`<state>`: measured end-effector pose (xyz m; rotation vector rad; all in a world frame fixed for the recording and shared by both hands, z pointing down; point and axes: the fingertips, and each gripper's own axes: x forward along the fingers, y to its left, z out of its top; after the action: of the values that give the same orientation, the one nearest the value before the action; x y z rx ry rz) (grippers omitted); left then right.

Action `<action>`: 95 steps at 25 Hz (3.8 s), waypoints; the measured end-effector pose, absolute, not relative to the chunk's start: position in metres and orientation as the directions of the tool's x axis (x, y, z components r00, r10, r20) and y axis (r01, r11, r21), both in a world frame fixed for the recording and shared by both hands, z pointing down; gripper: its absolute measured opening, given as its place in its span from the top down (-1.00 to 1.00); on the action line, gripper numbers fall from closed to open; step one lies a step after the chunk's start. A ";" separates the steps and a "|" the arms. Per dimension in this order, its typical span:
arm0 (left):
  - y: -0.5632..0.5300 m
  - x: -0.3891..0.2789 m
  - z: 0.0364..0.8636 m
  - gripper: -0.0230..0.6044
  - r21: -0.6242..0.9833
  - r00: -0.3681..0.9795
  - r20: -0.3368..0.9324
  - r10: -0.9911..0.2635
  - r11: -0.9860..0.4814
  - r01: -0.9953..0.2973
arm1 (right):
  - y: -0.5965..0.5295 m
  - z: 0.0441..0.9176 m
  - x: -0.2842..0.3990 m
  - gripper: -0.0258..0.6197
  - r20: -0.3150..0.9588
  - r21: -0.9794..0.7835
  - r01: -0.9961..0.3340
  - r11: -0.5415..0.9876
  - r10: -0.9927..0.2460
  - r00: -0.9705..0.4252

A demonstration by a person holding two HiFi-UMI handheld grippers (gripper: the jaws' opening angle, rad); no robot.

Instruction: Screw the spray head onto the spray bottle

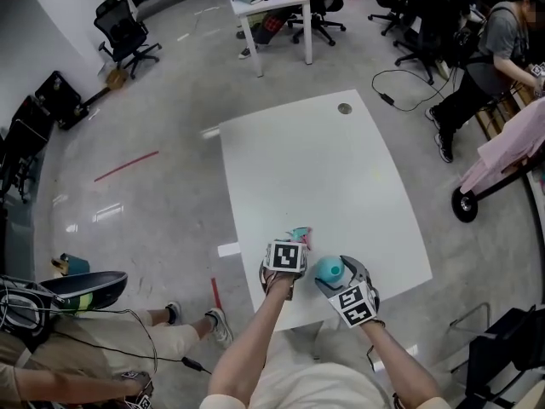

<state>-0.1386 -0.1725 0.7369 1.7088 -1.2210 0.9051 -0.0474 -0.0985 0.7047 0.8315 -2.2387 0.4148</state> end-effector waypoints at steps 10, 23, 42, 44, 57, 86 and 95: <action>-0.137 -0.157 0.457 0.49 0.615 0.514 0.135 -0.847 -0.335 -0.714 | -0.069 0.627 -0.067 -0.26 0.791 -0.072 -0.513 0.855 -0.264 -0.552; -0.084 -0.117 0.315 0.49 0.309 0.474 -0.153 -0.867 -0.498 -0.811 | -0.008 0.540 -0.115 -0.26 0.711 -0.192 -0.237 0.952 -0.031 -0.703; -0.080 -0.036 0.368 0.49 0.123 0.571 -0.005 -0.821 -0.567 -0.814 | -0.068 0.498 -0.056 -0.26 0.712 -0.153 -0.379 0.913 -0.164 -0.683; -0.077 -0.025 0.374 0.49 0.113 0.604 0.014 -0.797 -0.599 -0.793 | -0.068 0.496 -0.050 -0.26 0.721 -0.137 -0.365 0.921 -0.160 -0.674; -0.082 -0.028 0.374 0.36 0.250 0.611 0.203 -0.765 -0.563 -0.788 | -0.073 0.503 -0.021 -0.26 0.744 -0.058 -0.359 0.932 -0.199 -0.638; -0.077 0.012 0.353 0.46 -0.082 0.631 0.279 -0.724 -0.672 -0.736 | -0.057 0.470 -0.031 -0.25 0.656 -0.182 -0.349 0.919 -0.151 -0.739; -0.042 0.028 0.362 0.44 -0.022 0.865 0.266 -0.426 -0.899 -0.437 | -0.010 0.477 -0.022 -0.25 0.636 -0.265 0.040 0.964 0.206 -0.744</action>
<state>0.0280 -0.0418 0.3615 2.9956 -0.6934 0.4130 -0.0220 -0.0096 0.4773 -0.1720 -2.3974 0.3043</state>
